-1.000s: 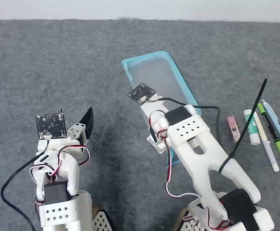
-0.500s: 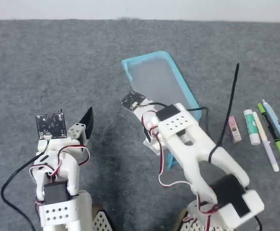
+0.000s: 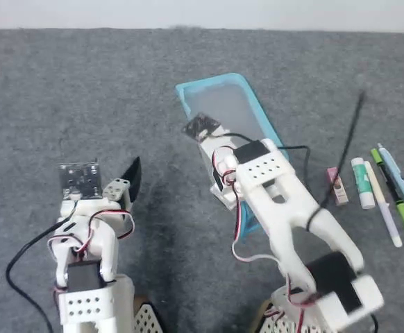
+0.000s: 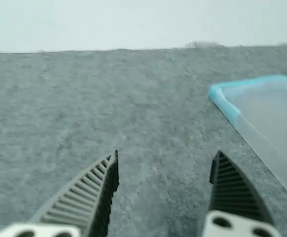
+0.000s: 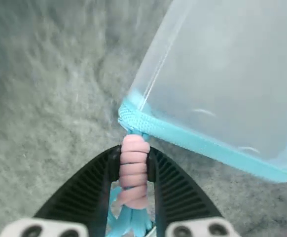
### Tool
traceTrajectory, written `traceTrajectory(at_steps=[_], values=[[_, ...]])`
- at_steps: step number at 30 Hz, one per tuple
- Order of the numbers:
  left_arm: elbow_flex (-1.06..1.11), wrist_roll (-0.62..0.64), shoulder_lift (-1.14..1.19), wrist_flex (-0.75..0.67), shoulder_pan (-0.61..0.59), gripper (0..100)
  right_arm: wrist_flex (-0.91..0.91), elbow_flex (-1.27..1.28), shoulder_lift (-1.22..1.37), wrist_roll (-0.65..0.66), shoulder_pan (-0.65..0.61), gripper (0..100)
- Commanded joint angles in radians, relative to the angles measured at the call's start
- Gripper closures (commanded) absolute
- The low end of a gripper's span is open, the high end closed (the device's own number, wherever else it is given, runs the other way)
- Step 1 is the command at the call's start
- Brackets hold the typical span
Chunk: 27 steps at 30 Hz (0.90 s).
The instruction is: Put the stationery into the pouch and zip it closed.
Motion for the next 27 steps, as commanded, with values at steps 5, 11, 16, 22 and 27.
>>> traceTrajectory(at_steps=[5,11,16,22,27], values=[[-0.010,-0.020,-0.014,-0.014,0.037,71,0.038,-0.046,-0.318,-0.064,-0.012,99.2],[-0.021,-0.020,-0.014,-0.014,0.037,71,0.048,-0.023,-0.562,-0.075,-0.065,99.2],[-0.099,-0.020,-0.014,0.091,0.120,71,-0.068,0.190,-0.730,-0.071,-0.059,99.2],[-0.150,-0.094,-0.009,0.157,0.373,70,-0.070,0.184,-0.739,-0.072,-0.064,99.2],[-0.148,-0.123,-0.008,0.158,0.430,67,0.008,0.097,-0.739,-0.072,-0.068,99.2]])
